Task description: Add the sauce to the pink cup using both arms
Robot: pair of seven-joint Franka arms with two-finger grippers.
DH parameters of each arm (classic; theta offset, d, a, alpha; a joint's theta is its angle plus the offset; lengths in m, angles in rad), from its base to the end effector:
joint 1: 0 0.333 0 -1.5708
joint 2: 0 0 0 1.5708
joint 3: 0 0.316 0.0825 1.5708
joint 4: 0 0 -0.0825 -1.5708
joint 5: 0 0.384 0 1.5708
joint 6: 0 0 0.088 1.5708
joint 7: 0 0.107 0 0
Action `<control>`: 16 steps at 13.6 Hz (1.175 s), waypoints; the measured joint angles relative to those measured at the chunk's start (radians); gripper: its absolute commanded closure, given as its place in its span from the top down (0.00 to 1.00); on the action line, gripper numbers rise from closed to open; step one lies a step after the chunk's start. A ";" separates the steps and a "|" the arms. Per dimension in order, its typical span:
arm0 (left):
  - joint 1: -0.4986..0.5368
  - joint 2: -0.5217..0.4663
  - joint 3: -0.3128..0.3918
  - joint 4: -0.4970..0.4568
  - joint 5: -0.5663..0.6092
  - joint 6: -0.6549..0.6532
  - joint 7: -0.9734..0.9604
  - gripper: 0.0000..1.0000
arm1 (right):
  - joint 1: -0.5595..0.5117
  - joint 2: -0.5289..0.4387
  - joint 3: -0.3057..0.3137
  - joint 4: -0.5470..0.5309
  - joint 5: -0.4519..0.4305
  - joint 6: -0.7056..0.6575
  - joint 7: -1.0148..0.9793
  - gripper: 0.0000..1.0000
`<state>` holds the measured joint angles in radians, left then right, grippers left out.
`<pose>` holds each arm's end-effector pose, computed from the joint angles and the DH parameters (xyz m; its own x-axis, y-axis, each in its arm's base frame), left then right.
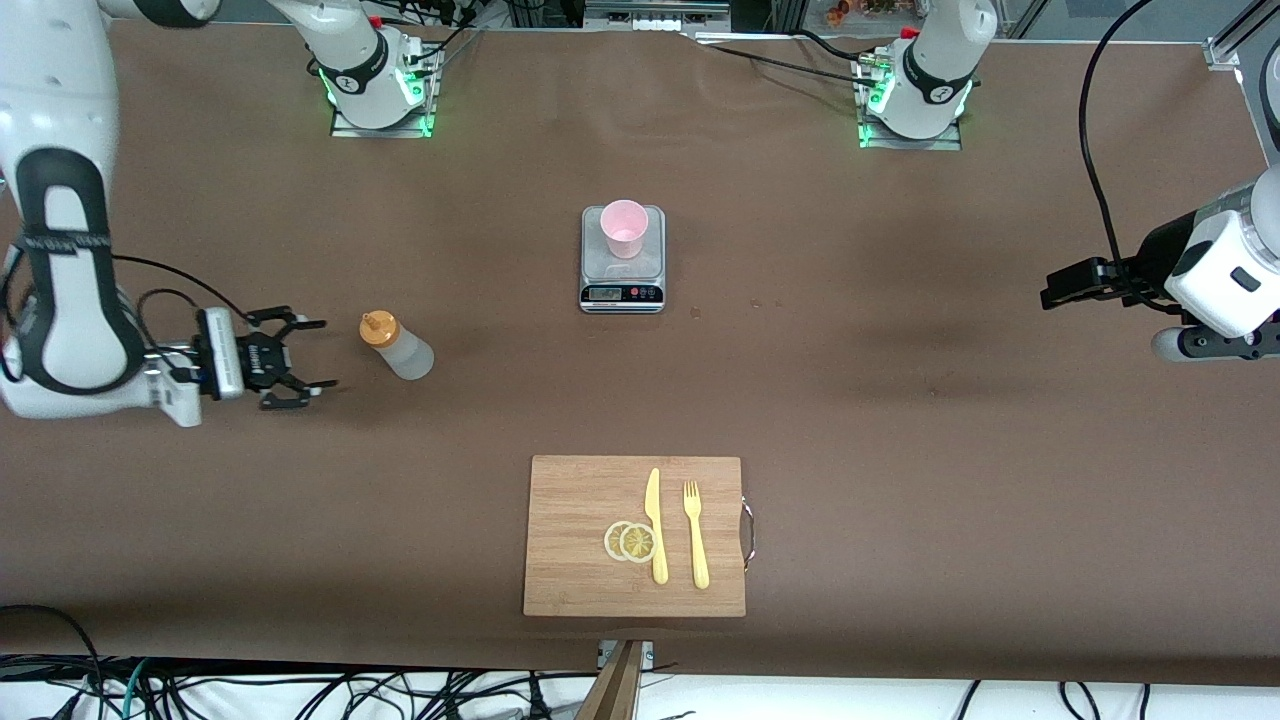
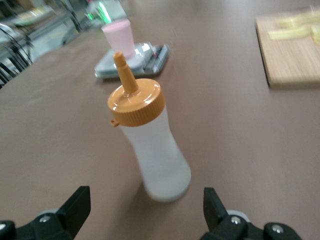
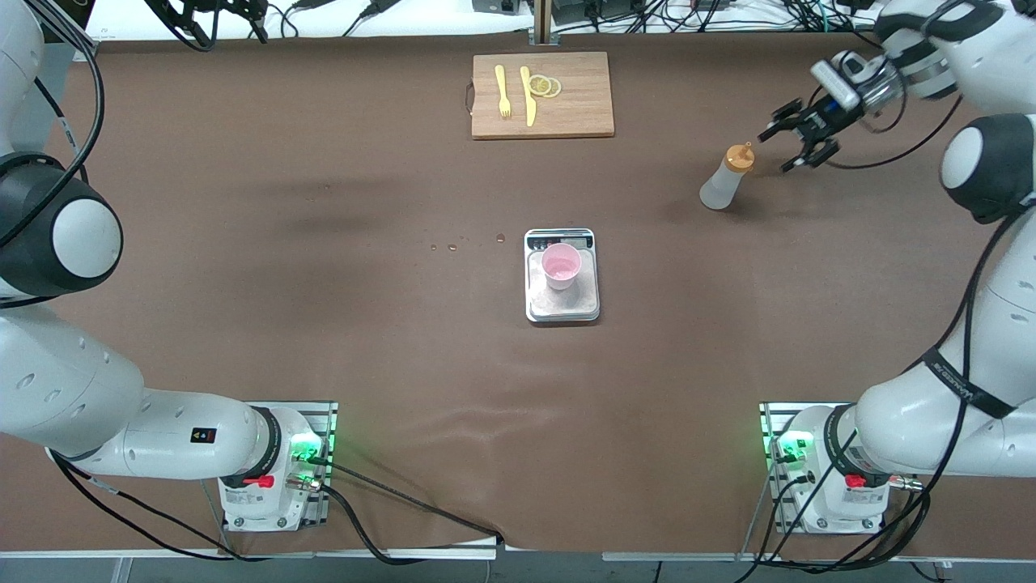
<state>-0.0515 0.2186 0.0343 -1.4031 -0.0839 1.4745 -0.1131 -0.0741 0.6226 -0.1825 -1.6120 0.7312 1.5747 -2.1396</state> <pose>0.6078 -0.0223 0.5681 0.9842 0.0879 -0.1539 0.0980 -0.9934 0.0593 0.6243 -0.0771 0.2508 0.0737 0.7081 0.7023 0.9489 0.1668 -0.2678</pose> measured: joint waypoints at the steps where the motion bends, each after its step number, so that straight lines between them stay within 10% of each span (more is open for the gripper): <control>1: 0.000 0.000 0.000 0.000 0.000 0.000 0.000 1.00 | 0.005 -0.063 0.000 -0.011 -0.060 0.035 0.124 1.00; 9: 0.000 0.000 0.000 0.000 0.000 0.000 0.000 1.00 | 0.129 -0.441 0.011 -0.175 -0.500 0.252 1.214 1.00; 16: 0.000 0.000 0.000 0.000 0.000 0.000 0.000 1.00 | 0.133 -0.579 0.100 -0.140 -0.698 0.047 2.080 1.00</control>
<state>-0.0517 0.2186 0.0340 -1.4027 -0.0839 1.4745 -0.1131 0.0588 0.0435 -0.0821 -1.7524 0.0331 1.6221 -0.0601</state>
